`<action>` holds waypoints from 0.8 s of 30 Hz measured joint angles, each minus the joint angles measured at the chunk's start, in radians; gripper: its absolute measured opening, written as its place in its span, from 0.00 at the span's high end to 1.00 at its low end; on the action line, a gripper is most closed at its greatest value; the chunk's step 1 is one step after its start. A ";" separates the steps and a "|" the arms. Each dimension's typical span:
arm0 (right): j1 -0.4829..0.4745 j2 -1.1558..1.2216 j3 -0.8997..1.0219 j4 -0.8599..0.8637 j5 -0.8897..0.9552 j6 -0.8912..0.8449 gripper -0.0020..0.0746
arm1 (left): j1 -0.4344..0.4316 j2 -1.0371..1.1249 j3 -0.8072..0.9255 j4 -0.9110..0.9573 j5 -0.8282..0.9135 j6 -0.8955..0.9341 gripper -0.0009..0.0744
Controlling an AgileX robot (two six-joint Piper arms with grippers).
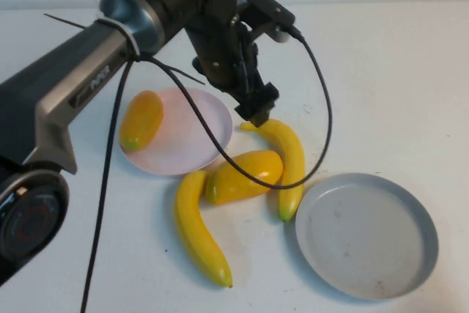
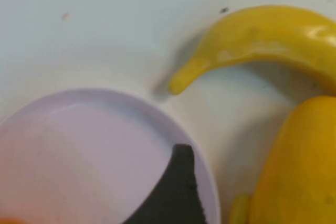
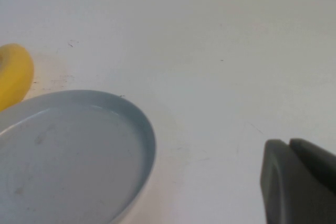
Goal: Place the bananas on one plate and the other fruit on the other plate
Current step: Put one type of fruit in the left plate
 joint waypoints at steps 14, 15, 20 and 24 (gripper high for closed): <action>0.000 0.000 0.000 0.001 0.000 0.000 1.00 | -0.160 -0.032 0.032 0.047 0.000 -0.042 0.15; 0.000 0.000 0.000 0.001 0.000 0.000 1.00 | -0.160 -0.048 0.056 0.059 0.000 -0.054 0.15; 0.000 0.000 0.000 0.002 0.000 0.000 1.00 | -0.160 -0.124 0.222 0.136 0.000 -0.035 0.15; 0.000 0.000 0.000 0.002 0.000 0.000 1.00 | -0.160 -0.140 0.275 0.153 0.004 -0.004 0.15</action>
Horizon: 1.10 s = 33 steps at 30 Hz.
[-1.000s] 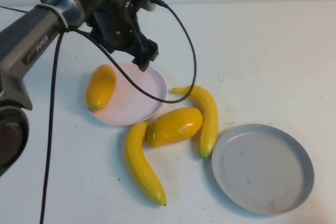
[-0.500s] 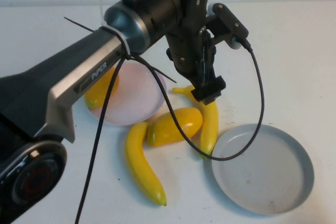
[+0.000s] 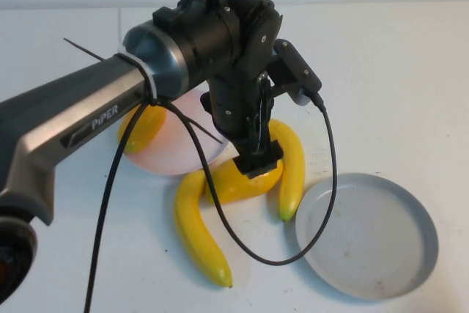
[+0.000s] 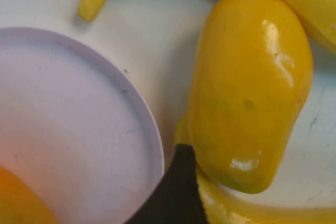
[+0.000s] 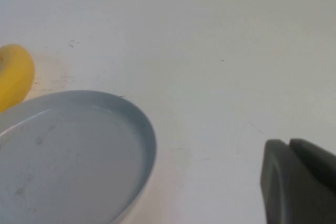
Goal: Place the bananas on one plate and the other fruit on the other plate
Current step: Put one type of fruit in the left plate
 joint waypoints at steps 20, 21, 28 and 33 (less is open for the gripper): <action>0.000 0.000 0.000 0.001 0.000 0.000 1.00 | 0.000 0.083 0.005 0.000 -0.103 0.130 0.15; 0.000 0.000 0.000 0.001 0.000 0.000 1.00 | 0.000 0.089 0.005 0.000 -0.104 0.132 0.15; 0.000 0.000 0.000 0.001 0.000 0.000 1.00 | 0.010 0.112 0.005 -0.010 -0.122 0.154 0.15; 0.000 0.000 0.000 0.001 0.000 0.000 1.00 | 0.030 0.135 0.005 -0.014 -0.128 0.154 0.15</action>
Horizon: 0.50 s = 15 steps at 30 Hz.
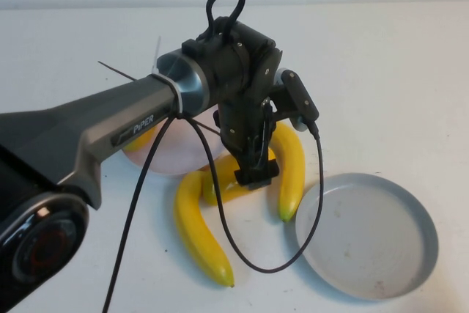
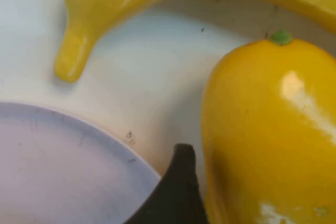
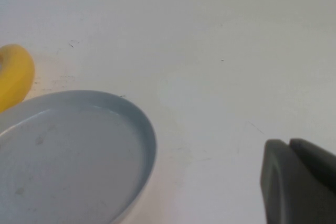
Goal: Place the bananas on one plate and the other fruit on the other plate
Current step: Put one type of fruit in the left plate
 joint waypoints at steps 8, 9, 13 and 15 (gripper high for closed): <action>0.000 0.000 0.000 0.000 0.000 0.000 1.00 | 0.006 0.023 0.000 -0.003 -0.016 0.000 0.16; 0.000 0.000 0.000 0.000 0.000 0.000 1.00 | 0.006 0.026 0.000 -0.003 -0.016 0.000 0.18; 0.000 0.000 0.000 0.000 0.000 0.000 1.00 | 0.006 0.026 0.000 -0.026 -0.016 0.000 0.27; 0.000 0.000 0.000 0.000 0.000 0.000 1.00 | 0.006 0.026 0.000 -0.048 -0.016 0.002 0.27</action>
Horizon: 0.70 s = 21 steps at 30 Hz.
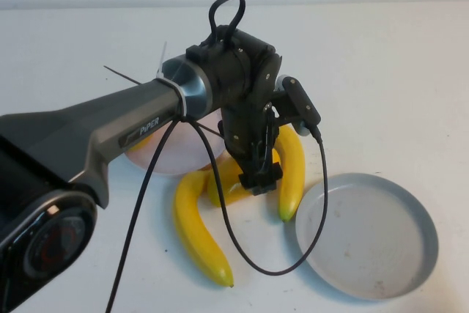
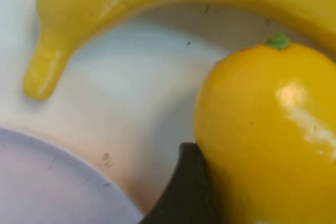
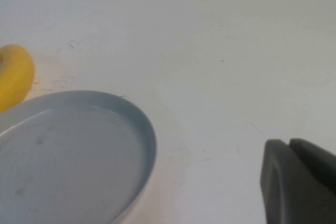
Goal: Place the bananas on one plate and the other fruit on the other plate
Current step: Put one type of fruit in the left plate
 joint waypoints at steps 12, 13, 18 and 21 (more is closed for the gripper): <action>0.000 0.000 0.000 0.000 0.000 0.000 1.00 | 0.023 -0.085 -0.038 -0.034 0.004 -0.113 0.27; 0.000 0.000 0.000 0.000 0.000 0.000 1.00 | 0.037 -0.087 -0.051 -0.036 0.000 -0.154 0.27; 0.000 0.000 0.000 0.000 0.000 0.000 1.00 | 0.131 -0.079 -0.062 0.005 -0.019 -0.313 0.27; 0.000 0.000 0.000 0.000 0.000 0.000 1.00 | 0.179 -0.058 -0.062 0.047 -0.021 -0.380 0.27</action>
